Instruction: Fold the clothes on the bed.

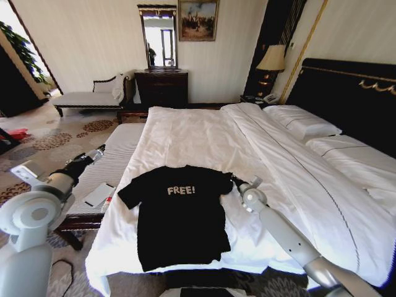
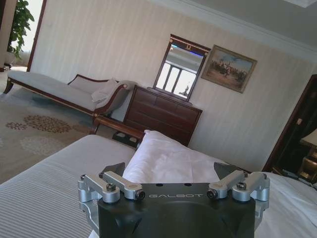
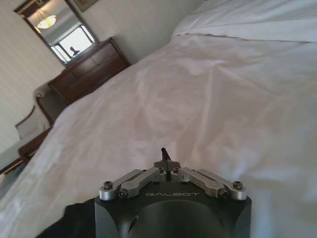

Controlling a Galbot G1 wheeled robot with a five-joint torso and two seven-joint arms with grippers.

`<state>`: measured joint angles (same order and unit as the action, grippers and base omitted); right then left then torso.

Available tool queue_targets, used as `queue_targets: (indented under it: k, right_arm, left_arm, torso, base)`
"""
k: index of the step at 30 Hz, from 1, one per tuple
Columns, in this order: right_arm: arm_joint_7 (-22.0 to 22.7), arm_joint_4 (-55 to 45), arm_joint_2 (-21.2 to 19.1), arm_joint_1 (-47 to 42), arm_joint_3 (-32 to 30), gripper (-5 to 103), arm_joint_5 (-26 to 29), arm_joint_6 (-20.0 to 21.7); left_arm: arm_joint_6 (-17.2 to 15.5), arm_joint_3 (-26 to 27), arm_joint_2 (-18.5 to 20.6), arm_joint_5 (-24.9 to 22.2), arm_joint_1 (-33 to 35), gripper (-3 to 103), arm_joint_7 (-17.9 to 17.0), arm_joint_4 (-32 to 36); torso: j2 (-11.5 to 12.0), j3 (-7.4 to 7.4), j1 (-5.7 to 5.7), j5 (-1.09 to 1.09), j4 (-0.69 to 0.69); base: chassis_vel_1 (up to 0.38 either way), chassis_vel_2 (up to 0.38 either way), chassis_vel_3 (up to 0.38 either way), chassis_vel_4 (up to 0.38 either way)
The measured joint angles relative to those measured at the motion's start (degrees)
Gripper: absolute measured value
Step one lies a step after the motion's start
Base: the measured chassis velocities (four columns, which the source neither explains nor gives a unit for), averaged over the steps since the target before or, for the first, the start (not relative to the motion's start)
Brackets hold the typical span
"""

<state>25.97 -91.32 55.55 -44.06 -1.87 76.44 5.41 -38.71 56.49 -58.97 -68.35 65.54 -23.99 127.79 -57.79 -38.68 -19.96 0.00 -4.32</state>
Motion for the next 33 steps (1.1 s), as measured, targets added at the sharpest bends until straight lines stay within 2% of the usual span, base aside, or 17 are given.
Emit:
queue_targets:
  k: [3,15,23,33]
  right_arm:
    - [0.1,-3.5,-0.1,0.6,1.7,0,0.1,-0.1]
    - [-1.4,-3.0,1.9,4.0,8.6,0,-1.8,-0.9]
    - [-4.4,0.1,5.8,5.1,12.6,0,-4.1,-2.9]
    - [-5.0,5.0,10.2,6.0,14.7,0,-7.7,-3.9]
  left_arm:
    - [0.0,0.0,0.0,0.0,0.1,100,0.0,0.2]
    - [0.0,1.4,0.5,-0.4,0.7,100,0.0,0.6]
    - [0.0,1.4,0.5,-0.5,0.9,100,0.0,0.5]
    - [0.0,1.1,0.6,-0.4,0.9,100,0.0,-0.1]
  torso:
    - [0.0,0.0,0.0,0.0,0.01]
    - [0.0,0.0,0.0,-0.01,0.01]
    - [0.0,0.0,0.0,0.0,0.01]
    - [0.0,0.0,0.0,0.0,0.01]
  base:
    - [0.0,0.0,0.0,0.0]
    - [0.0,0.0,0.0,0.0]
    - [0.0,0.0,0.0,0.0]
    - [0.0,0.0,0.0,0.0]
